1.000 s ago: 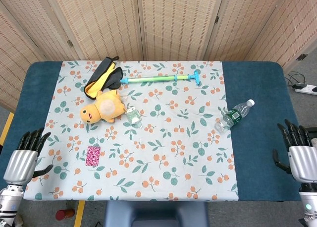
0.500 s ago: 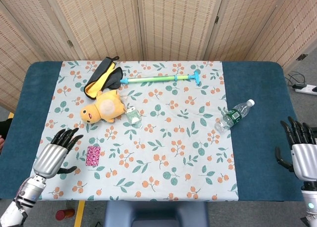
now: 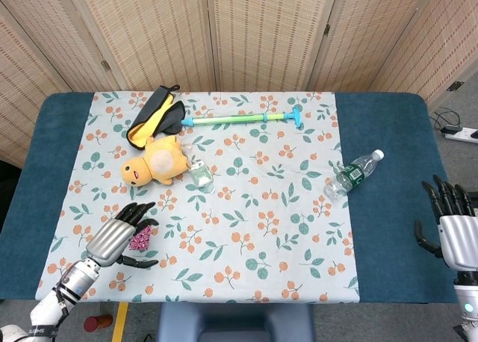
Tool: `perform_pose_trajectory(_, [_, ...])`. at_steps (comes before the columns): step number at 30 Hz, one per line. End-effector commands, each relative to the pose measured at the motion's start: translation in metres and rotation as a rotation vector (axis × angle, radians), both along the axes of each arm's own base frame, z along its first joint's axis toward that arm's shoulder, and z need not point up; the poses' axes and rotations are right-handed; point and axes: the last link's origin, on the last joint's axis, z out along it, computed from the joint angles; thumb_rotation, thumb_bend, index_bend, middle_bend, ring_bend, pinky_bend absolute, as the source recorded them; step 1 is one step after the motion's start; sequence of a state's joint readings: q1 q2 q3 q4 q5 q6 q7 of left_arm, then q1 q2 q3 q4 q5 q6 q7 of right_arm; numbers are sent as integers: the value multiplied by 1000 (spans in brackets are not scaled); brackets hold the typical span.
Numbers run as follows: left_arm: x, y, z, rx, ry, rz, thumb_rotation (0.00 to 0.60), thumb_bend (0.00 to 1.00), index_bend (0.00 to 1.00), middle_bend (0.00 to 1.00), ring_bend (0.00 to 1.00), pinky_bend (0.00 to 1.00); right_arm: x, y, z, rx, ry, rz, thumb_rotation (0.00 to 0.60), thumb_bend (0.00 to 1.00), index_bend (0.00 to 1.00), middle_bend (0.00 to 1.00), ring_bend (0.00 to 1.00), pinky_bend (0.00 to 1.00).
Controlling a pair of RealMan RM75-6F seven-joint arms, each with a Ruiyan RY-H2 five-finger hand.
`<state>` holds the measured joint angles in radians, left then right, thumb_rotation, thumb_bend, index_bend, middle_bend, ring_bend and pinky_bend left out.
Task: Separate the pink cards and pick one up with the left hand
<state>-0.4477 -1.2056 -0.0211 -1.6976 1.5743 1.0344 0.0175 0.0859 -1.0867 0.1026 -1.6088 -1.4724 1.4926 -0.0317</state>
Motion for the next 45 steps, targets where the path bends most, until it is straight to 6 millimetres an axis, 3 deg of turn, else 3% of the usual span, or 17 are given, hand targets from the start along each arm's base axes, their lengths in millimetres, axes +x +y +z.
perform_pose_trajectory(1, [0, 3, -8, -17, 13, 4, 197, 123, 275, 0, 0, 0, 0, 0, 0, 1, -1, -1, 480, 549, 0, 0, 0, 0])
perform_pose_trajectory(6, [-6, 5, -23, -40, 61, 6, 148, 122, 275, 0, 0, 0, -2, 0, 0, 2, -2, -8, 480, 549, 0, 0, 0, 0])
perform_pose_trajectory(22, [-42, 0, -35, -5, 165, 68, 146, 121, 298, 0, 0, 0, -2, -1, -3, 13, -7, -11, 479, 550, 1, 0, 0, 0])
perform_pose_trajectory(45, [-50, 1, -50, -13, 247, 50, 145, 120, 304, 0, 0, 0, -2, 1, -4, 11, -15, -12, 481, 550, 2, 0, 0, 0])
